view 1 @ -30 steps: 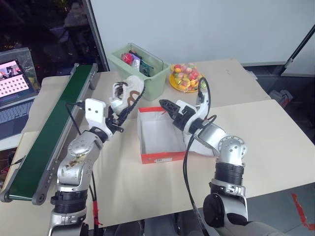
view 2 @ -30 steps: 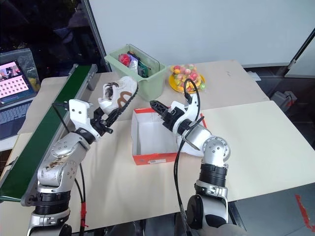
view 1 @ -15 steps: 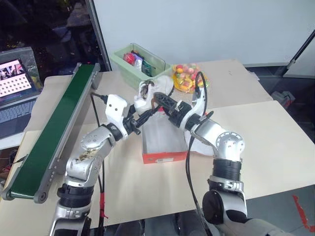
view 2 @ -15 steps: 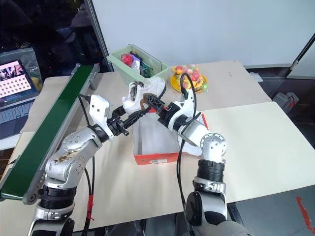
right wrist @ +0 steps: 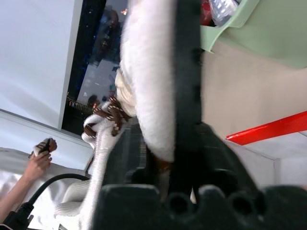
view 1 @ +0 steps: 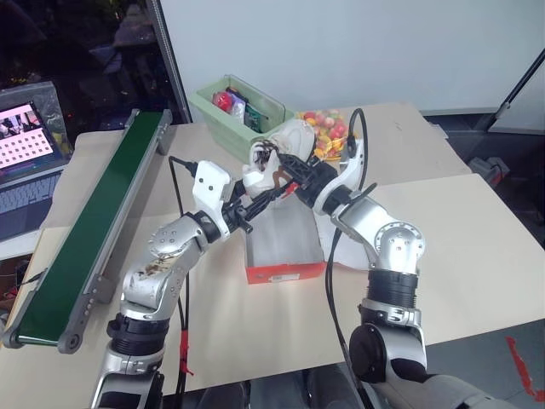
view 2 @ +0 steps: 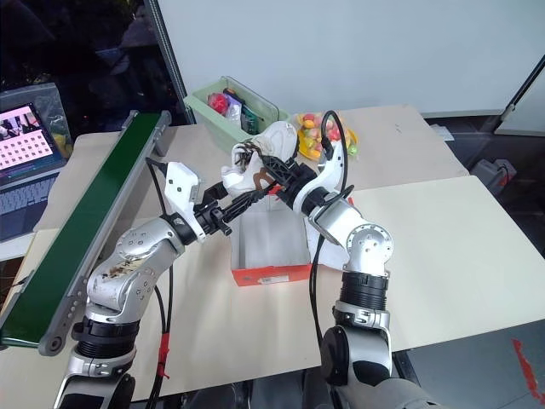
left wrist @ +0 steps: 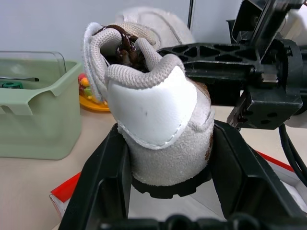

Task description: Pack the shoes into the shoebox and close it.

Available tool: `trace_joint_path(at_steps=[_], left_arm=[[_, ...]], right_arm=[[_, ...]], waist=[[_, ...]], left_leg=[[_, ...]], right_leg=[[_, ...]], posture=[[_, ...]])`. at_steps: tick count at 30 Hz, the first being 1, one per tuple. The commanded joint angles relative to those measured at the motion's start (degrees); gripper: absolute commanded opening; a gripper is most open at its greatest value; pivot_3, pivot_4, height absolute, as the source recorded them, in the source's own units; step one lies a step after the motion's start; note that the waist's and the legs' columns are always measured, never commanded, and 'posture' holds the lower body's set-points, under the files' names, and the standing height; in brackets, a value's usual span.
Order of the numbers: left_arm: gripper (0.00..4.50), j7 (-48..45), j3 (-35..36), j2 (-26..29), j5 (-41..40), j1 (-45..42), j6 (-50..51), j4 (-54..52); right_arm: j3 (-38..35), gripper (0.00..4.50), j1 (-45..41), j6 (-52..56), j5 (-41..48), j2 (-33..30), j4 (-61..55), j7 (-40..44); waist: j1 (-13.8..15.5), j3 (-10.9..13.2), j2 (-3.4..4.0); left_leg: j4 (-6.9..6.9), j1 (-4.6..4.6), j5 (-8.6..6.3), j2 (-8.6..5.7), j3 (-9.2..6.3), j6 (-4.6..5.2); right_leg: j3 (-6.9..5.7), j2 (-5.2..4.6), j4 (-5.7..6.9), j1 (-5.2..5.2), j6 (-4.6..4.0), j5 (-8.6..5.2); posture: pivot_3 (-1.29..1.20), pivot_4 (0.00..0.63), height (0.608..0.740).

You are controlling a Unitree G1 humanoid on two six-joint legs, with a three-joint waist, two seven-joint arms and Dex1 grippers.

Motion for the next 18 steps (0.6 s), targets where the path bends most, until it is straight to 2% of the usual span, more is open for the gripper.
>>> trace_joint_path(at_steps=[1, 7, 8, 11, 14, 18], left_arm=[[2.06, -2.57, -2.78, 0.07, 0.0, -1.12, -0.52, -1.44], [2.06, -1.93, -2.64, 1.45, 3.46, -0.34, -3.31, -0.73], [2.79, -2.37, -2.58, 1.65, 3.56, -0.24, -3.92, -0.82], [3.79, -2.57, -3.39, 3.77, 6.61, 0.27, -5.44, -0.99], [3.79, -3.24, -2.01, 5.3, 6.93, 1.51, -6.83, -1.52], [3.79, -5.17, 3.13, 8.84, 5.01, 2.62, -7.76, -1.64]], right_arm=[[2.53, 0.49, -2.25, -0.1, 3.46, 3.18, -2.88, 0.53], [1.84, 0.49, -2.63, -0.91, 4.37, 2.97, -3.4, -0.89], [1.66, 0.48, -2.64, -1.22, 4.55, 2.94, -3.47, -1.16], [0.77, 0.48, -3.14, -5.74, 2.75, 1.94, -4.37, -1.22], [2.38, 0.48, -4.43, -11.4, -3.99, -1.73, -5.31, 0.02], [6.95, 0.48, -7.72, -12.46, -12.79, -9.92, -4.28, 2.48]], waist=[[-0.01, 0.0, 0.0], [0.01, 0.0, 0.0], [0.01, 0.0, 0.0], [-0.02, 0.0, 0.0], [-0.09, 0.0, 0.01], [-0.01, 0.02, 0.02]], left_leg=[[0.0, 0.0, 0.0, 0.0, 0.0, 0.0], [0.0, 0.01, 0.0, 0.0, 0.01, 0.0], [0.0, 0.01, 0.0, 0.0, 0.01, 0.0], [0.0, 0.01, 0.0, 0.0, 0.01, 0.0], [0.0, 0.01, 0.0, 0.0, 0.03, 0.0], [0.0, 0.0, 0.0, 0.0, 0.07, 0.0]], right_leg=[[0.0, 0.0, 0.0, 0.0, 0.0, 0.0], [0.01, 0.0, -0.03, 0.0, 0.0, 0.0], [0.01, 0.0, -0.04, 0.0, 0.0, 0.0], [0.01, 0.01, -0.02, 0.0, 0.0, 0.0], [0.03, 0.01, -0.03, -0.01, 0.0, 0.0], [0.06, 0.01, -0.03, -0.07, 0.0, 0.0]], posture=[[0.0, 0.15, 0.74], [0.0, 0.15, 0.74], [0.0, 0.15, 0.74], [0.0, 0.15, 0.74], [0.0, 0.15, 0.74], [0.0, 0.15, 0.74]])
